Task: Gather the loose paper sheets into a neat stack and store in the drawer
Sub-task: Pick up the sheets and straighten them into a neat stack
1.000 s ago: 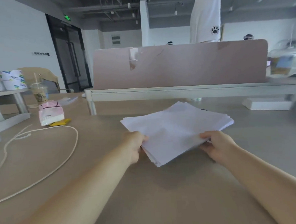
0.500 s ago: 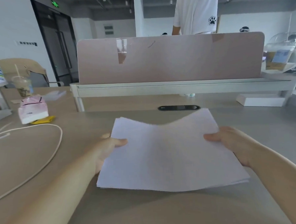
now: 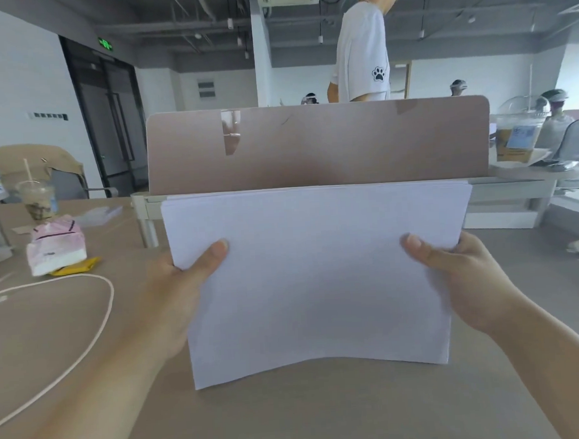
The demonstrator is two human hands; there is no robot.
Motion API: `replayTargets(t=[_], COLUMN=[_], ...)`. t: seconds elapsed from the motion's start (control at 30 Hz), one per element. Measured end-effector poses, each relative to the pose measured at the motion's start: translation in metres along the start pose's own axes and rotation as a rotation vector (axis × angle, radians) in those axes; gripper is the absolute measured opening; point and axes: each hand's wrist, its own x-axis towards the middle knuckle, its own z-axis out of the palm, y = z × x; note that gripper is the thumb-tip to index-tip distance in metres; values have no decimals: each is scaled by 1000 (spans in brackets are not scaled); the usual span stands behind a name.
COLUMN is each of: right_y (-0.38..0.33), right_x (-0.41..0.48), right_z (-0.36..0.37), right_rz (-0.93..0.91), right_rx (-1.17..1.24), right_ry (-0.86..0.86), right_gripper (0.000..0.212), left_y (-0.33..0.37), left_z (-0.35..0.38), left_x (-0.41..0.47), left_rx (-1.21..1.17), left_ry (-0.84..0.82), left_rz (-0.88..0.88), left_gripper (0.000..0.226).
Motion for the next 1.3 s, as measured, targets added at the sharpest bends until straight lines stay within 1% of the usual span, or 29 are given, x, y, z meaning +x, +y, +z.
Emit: replayTargets(t=[0.03,0.07,0.13,0.17,0.2,0.23,0.27,0.3,0.33,0.37,0.43,0.47,0.53,0.6,0.63,0.67,0.73,0.83,0.9,0.97,1.03,1.07,1.1,1.17,1.27,1.3], right_y=[-1,-3,-10,-12,-12,-10,-7,-5,-3,-5,-13,-17,-20,-13,-6,0,7,-2,-7,-2,8,13,14,12,4,2], right_x=[1,3,6,6,6,5,4,3,3,4,5,6,6,5,5,4,3,6,8,7,4,3,2,3,6,6], right_z=[0,-1,-4,-7,-8,-9,-9,-8,-7,-5,-3,-3,-6,-11,-13,-12,-10,-9,-11,-12,-11,-11,-12,-16,-18,-16], right_rz=[-28,-61,-100,-98,-85,-66,-47,-36,-37,-51,-101,-128,-146,-98,-53,-13,13,-44,-61,-20,49,79,92,56,12,18], right_rx=[-15,-15,27,39,33,18,12,16,25,31,54,71,68,22,5,-1,10,52,83,66,23,9,-1,-12,6,22], right_ry=[13,25,20,-9,-38,-53,-54,-49,-40,-32,-18,-22,-63,-94,-93,-82,-49,13,12,-15,-37,-30,-17,1,-16,-29], right_gripper=[58,54,46,46,49,54,58,59,57,51,37,34,36,49,57,62,59,46,49,54,61,63,62,55,44,38], left_y=[1,3,8,8,8,7,6,4,4,5,8,11,13,5,-2,-7,-13,-6,-2,-9,-24,-30,-35,-32,-11,-8], left_z=[2,4,1,-3,-8,-10,-9,-6,0,5,13,13,7,-1,-3,-2,2,9,8,2,-2,-3,-4,-4,-3,-4], left_x=[-1,-1,1,3,5,6,5,3,0,-2,-3,-2,2,6,7,6,3,2,5,8,6,5,5,7,8,9], left_rx=[7,-2,-65,-96,-114,-108,-87,-70,-64,-52,-34,-48,-79,-69,-28,17,46,-19,-47,-21,39,68,95,167,246,259], left_ry=[22,25,-34,-71,-102,-132,-138,-118,-64,-1,81,90,33,-62,-86,-73,7,29,-2,-53,-65,-50,-26,30,51,9], left_rz=[9,25,81,97,90,80,62,49,37,44,96,124,126,71,31,-12,-37,4,28,-12,-96,-120,-107,-52,46,58], left_gripper=[22,23,45,55,60,59,54,42,29,20,11,10,13,18,18,18,18,28,31,35,44,43,36,20,16,16])
